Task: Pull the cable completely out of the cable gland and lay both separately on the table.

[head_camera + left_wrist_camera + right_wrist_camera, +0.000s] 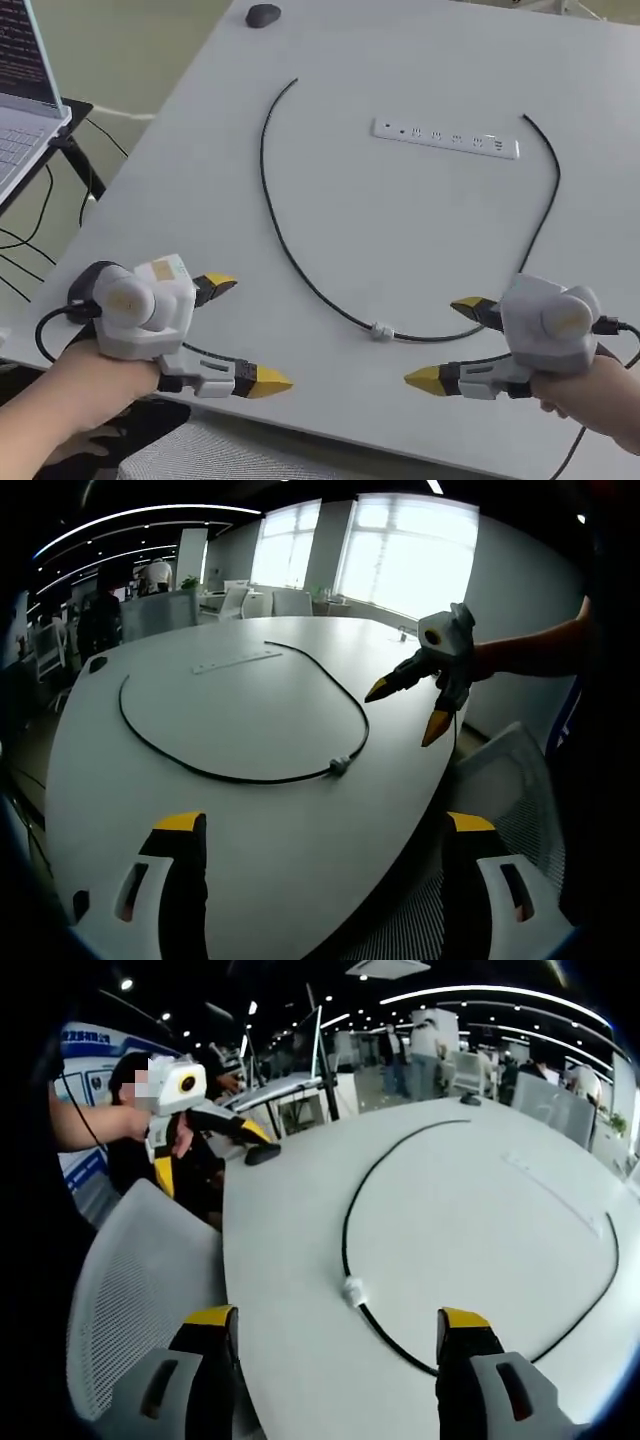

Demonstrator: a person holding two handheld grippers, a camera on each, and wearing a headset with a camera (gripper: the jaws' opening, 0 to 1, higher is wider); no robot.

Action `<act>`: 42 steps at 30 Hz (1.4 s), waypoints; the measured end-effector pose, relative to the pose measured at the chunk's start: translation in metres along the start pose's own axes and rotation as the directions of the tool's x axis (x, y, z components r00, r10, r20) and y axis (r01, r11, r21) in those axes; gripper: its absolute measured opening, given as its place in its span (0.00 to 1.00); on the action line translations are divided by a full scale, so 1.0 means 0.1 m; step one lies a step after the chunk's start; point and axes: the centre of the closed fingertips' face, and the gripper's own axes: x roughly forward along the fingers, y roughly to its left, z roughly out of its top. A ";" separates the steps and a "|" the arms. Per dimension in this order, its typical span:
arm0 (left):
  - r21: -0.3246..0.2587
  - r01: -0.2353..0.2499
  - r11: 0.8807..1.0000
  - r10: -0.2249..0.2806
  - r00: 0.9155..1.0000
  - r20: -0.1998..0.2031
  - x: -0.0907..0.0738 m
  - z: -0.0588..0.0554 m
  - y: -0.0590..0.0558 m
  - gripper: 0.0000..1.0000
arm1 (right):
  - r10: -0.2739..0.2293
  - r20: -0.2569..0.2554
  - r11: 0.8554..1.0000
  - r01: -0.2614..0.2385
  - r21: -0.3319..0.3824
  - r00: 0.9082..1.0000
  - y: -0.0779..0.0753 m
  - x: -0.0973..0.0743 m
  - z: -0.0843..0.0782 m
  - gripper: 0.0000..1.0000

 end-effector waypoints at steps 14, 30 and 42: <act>-0.009 0.026 1.000 -0.026 1.000 -0.017 0.06 -0.13 0.06 0.99 | 0.053 -0.073 0.998 -0.056 -0.043 0.996 -0.01 0.34 -0.03 0.75; -0.014 0.050 0.999 -0.050 0.999 -0.017 0.12 -0.20 0.01 0.97 | 0.072 -0.161 0.989 -0.092 -0.119 0.984 -0.07 0.61 -0.13 0.60; -0.049 0.061 0.997 -0.061 0.998 0.006 0.07 -0.20 -0.01 0.98 | 0.098 -0.230 0.980 -0.135 -0.149 0.968 -0.10 0.74 -0.27 0.36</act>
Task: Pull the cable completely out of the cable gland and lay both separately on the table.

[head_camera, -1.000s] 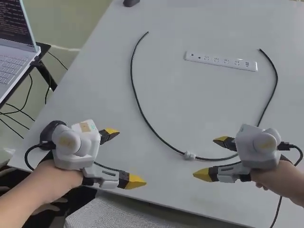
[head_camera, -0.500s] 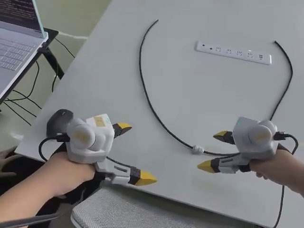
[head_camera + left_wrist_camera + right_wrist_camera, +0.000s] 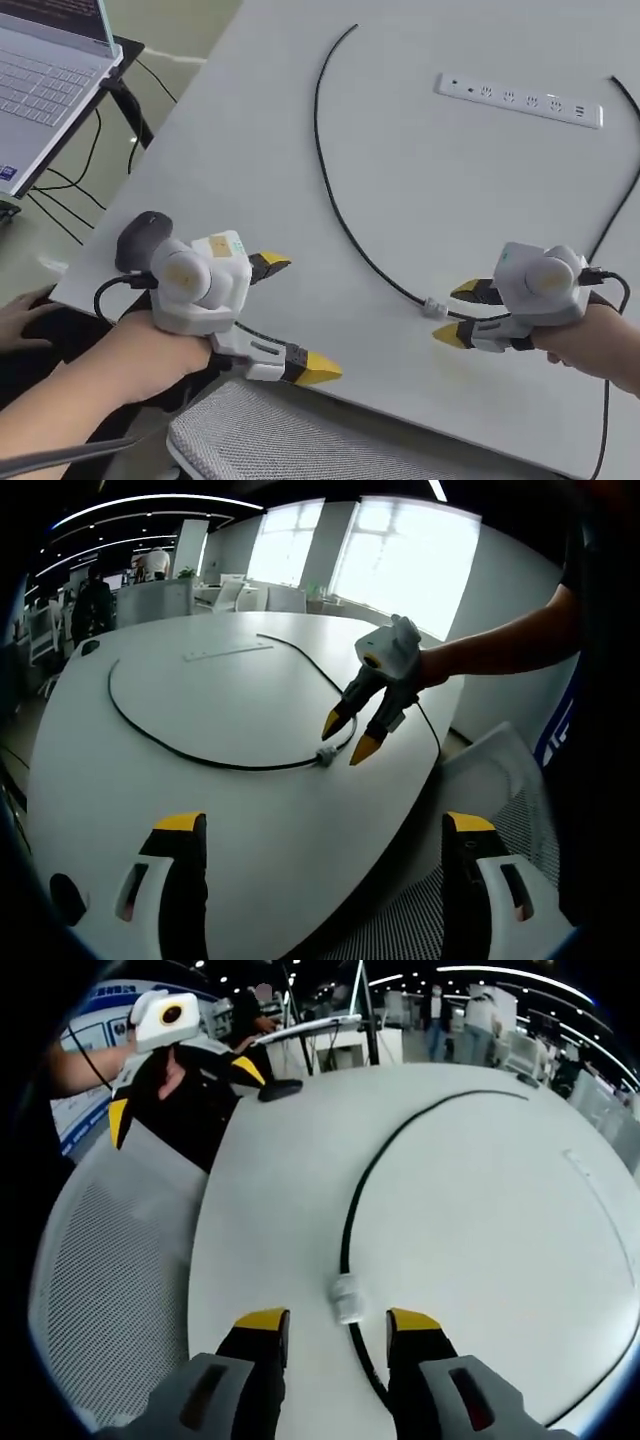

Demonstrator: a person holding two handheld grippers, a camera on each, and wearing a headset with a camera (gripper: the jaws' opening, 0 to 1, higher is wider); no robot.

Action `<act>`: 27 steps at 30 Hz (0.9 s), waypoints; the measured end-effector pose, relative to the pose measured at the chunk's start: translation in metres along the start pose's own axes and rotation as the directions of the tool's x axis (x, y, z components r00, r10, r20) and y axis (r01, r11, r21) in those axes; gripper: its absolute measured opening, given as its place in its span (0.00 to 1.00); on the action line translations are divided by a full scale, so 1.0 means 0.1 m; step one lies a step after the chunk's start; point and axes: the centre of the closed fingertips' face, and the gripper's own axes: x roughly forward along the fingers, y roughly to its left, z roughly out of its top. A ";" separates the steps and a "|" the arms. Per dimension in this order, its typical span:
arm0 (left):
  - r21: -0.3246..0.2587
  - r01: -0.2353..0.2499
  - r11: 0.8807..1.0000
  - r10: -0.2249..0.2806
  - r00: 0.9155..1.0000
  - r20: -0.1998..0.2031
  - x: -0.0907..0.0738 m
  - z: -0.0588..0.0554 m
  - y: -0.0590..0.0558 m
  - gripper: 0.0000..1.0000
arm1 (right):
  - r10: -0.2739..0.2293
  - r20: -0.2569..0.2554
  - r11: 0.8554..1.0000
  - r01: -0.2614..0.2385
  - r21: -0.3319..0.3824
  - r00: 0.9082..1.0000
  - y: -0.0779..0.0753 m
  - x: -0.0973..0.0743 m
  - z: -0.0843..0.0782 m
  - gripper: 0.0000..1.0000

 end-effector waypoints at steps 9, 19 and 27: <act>-0.005 0.007 1.000 -0.007 1.000 0.001 -0.02 -0.01 0.01 0.98 | 0.021 -0.012 1.000 -0.021 -0.015 1.000 0.00 0.03 -0.01 0.24; 0.007 0.008 1.000 -0.008 1.000 -0.028 -0.01 -0.09 -0.01 0.96 | 0.031 -0.019 0.998 -0.032 -0.046 0.999 -0.04 0.06 -0.01 0.20; 0.006 0.008 1.000 -0.008 0.999 -0.031 -0.01 -0.10 -0.01 0.95 | 0.041 -0.009 0.997 -0.041 -0.060 0.999 -0.06 0.09 -0.01 0.13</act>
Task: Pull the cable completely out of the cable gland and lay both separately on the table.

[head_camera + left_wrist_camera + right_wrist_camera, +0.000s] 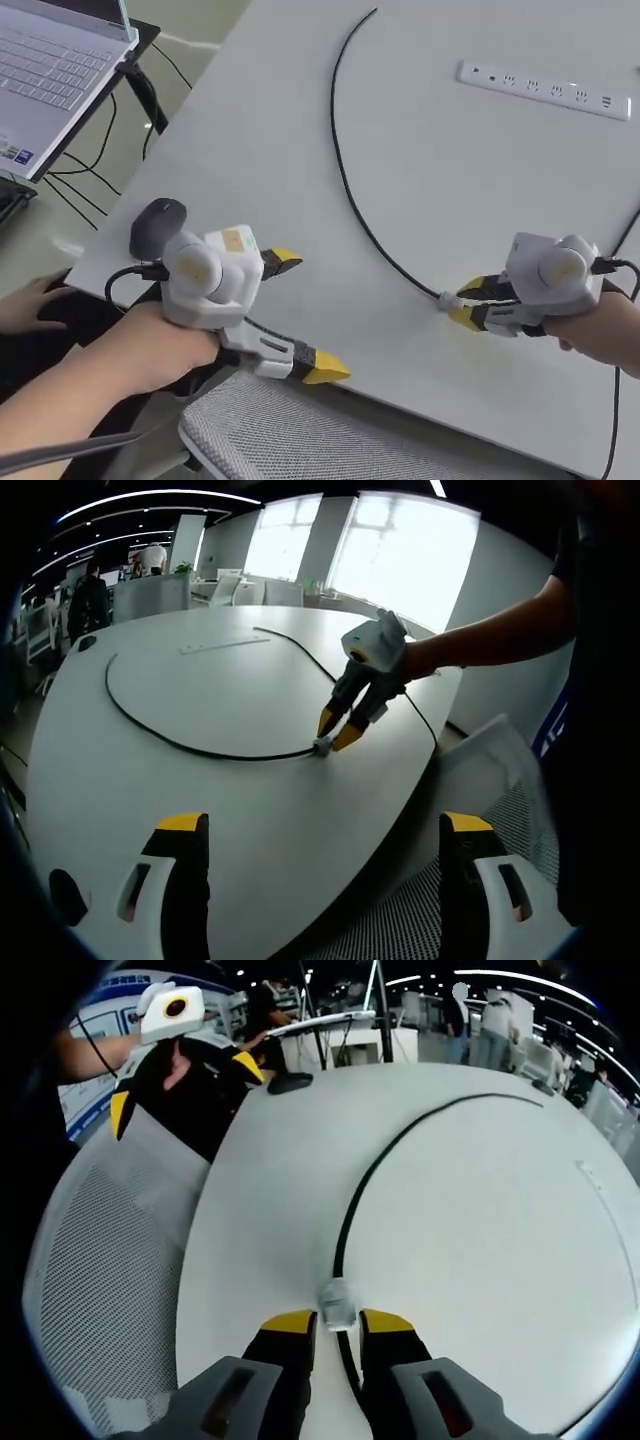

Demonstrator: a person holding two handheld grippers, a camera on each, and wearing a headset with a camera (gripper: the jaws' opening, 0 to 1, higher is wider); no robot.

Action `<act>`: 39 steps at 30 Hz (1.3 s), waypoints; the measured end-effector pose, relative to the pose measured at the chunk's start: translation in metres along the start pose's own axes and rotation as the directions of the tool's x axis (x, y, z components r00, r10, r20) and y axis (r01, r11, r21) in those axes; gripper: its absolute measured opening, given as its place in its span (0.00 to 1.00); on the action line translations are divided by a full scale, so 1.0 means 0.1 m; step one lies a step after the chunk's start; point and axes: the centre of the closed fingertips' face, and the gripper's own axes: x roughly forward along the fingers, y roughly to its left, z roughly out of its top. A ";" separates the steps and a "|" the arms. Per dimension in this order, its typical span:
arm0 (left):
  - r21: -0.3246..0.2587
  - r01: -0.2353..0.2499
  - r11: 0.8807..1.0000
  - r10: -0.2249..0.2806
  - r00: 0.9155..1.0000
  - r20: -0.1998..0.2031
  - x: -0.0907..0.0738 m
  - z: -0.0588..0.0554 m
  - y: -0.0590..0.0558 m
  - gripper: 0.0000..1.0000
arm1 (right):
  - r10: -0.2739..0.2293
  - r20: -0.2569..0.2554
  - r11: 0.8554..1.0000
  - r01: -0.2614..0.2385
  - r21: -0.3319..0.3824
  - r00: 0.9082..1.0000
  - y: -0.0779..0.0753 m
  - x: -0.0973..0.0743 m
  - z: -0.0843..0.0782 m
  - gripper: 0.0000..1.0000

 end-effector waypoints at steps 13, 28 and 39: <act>0.004 0.004 1.000 -0.004 1.000 -0.010 0.03 0.01 -0.03 0.94 | -0.017 -0.001 1.000 0.017 0.014 1.000 -0.02 -0.01 0.00 0.08; 0.018 0.019 1.000 -0.020 1.000 0.003 0.12 0.12 -0.11 0.93 | -0.024 0.021 0.998 0.023 0.056 0.999 0.07 -0.19 0.10 0.07; 0.048 0.035 0.998 -0.036 0.999 0.033 0.20 0.34 -0.16 0.93 | -0.021 0.038 0.999 0.020 0.044 0.999 0.23 -0.40 0.22 0.06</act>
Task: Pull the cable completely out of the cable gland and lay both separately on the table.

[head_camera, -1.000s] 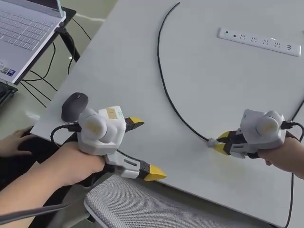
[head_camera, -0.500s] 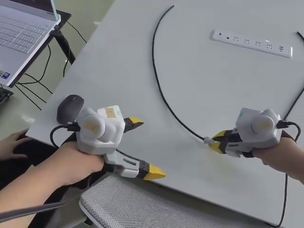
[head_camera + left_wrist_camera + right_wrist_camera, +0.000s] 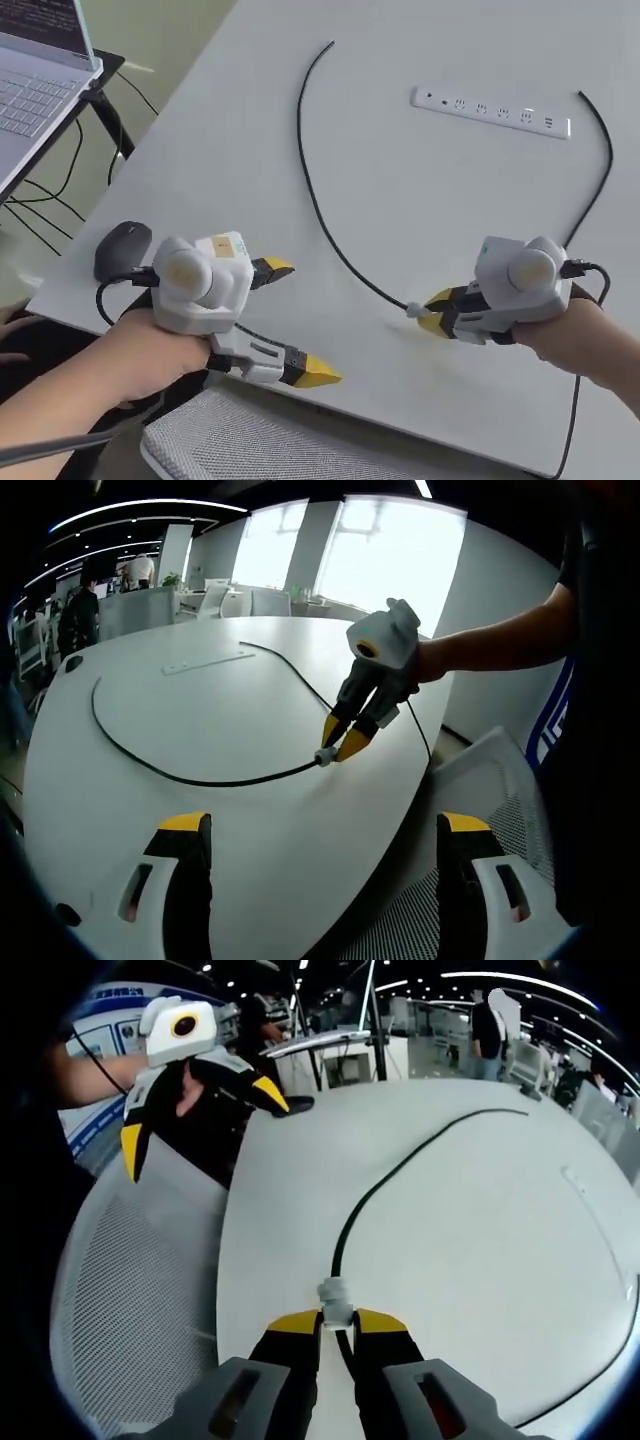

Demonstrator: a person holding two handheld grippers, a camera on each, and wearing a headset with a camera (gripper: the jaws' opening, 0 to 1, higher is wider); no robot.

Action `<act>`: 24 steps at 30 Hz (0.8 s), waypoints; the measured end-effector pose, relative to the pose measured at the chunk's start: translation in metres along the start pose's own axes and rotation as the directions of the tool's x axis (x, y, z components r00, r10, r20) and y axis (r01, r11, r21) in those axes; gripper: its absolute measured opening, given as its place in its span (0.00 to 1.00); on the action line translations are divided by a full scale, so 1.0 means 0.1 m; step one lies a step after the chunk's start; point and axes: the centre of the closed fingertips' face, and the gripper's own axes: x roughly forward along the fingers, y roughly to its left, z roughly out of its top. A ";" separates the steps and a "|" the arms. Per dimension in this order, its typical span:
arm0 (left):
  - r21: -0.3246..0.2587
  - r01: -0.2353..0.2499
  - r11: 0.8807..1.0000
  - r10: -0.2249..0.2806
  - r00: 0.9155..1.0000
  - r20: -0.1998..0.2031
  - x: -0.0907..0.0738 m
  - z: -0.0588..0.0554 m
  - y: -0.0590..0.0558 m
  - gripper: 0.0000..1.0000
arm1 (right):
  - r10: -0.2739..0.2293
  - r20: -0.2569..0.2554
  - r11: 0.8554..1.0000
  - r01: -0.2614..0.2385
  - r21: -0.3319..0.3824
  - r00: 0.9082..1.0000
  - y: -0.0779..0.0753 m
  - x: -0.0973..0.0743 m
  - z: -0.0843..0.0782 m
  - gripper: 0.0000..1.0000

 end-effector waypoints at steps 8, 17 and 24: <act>0.026 0.028 0.999 -0.029 0.999 0.018 0.11 0.14 -0.07 0.90 | 0.005 0.009 0.999 -0.005 -0.035 1.000 0.16 -0.14 0.13 0.06; 0.023 0.054 0.998 -0.055 0.997 0.059 0.21 0.32 -0.16 0.90 | 0.020 -0.023 0.995 -0.022 -0.097 1.000 0.33 -0.30 0.23 0.06; 0.018 0.109 0.994 -0.110 0.990 0.086 0.32 0.48 -0.29 0.89 | 0.028 -0.019 0.990 -0.030 -0.137 0.999 0.41 -0.45 0.37 0.06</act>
